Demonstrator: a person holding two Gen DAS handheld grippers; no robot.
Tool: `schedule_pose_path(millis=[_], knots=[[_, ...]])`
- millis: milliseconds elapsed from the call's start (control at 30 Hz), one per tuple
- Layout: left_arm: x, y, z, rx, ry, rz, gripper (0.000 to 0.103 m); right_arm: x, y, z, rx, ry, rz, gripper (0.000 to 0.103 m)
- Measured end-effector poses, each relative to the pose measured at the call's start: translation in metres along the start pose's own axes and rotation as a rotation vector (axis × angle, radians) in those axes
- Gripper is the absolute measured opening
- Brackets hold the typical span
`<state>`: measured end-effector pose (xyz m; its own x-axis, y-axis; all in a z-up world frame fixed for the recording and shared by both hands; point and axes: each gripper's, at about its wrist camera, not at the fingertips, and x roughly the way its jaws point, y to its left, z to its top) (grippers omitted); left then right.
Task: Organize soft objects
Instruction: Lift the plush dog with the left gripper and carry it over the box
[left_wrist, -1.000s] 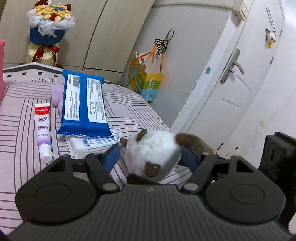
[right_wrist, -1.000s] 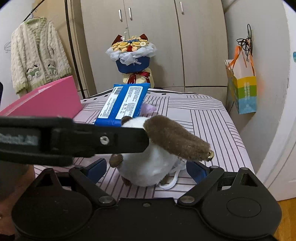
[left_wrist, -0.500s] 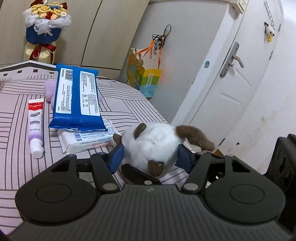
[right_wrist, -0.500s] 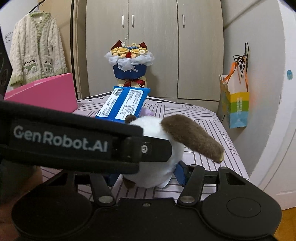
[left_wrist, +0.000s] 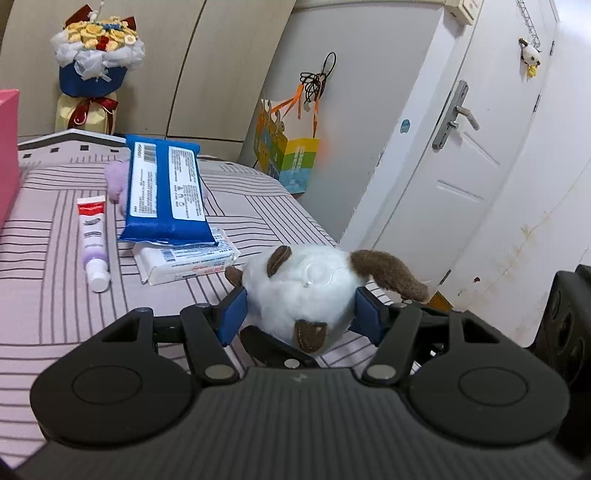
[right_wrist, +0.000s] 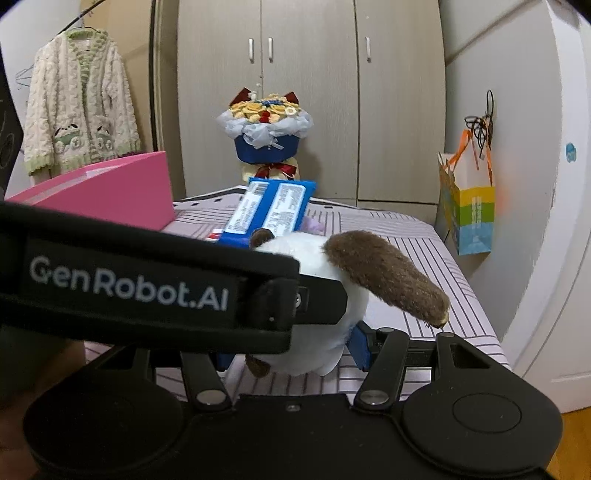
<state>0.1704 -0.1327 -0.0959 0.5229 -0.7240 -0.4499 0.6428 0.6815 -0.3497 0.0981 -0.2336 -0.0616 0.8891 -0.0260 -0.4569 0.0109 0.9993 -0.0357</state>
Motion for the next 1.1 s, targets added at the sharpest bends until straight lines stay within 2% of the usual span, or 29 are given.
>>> schedule_pose_path(millis=[200, 633, 900, 1100], knots=[[-0.031, -0.006, -0.001, 0.025, -0.031, 0.006, 0.062, -0.023, 0.021, 0.005, -0.054, -0.026, -0.002, 0.063], [-0.083, -0.010, -0.009, 0.031, 0.031, 0.123, 0.062, -0.051, 0.068, 0.005, -0.127, 0.019, 0.061, 0.062], [-0.116, -0.012, -0.011, 0.015, 0.021, 0.148, 0.062, -0.073, 0.092, 0.011, -0.161, 0.024, 0.083, 0.062], [-0.143, -0.011, -0.008, -0.004, 0.047, 0.155, 0.062, -0.091, 0.108, 0.020, -0.190, 0.052, 0.125, 0.062]])
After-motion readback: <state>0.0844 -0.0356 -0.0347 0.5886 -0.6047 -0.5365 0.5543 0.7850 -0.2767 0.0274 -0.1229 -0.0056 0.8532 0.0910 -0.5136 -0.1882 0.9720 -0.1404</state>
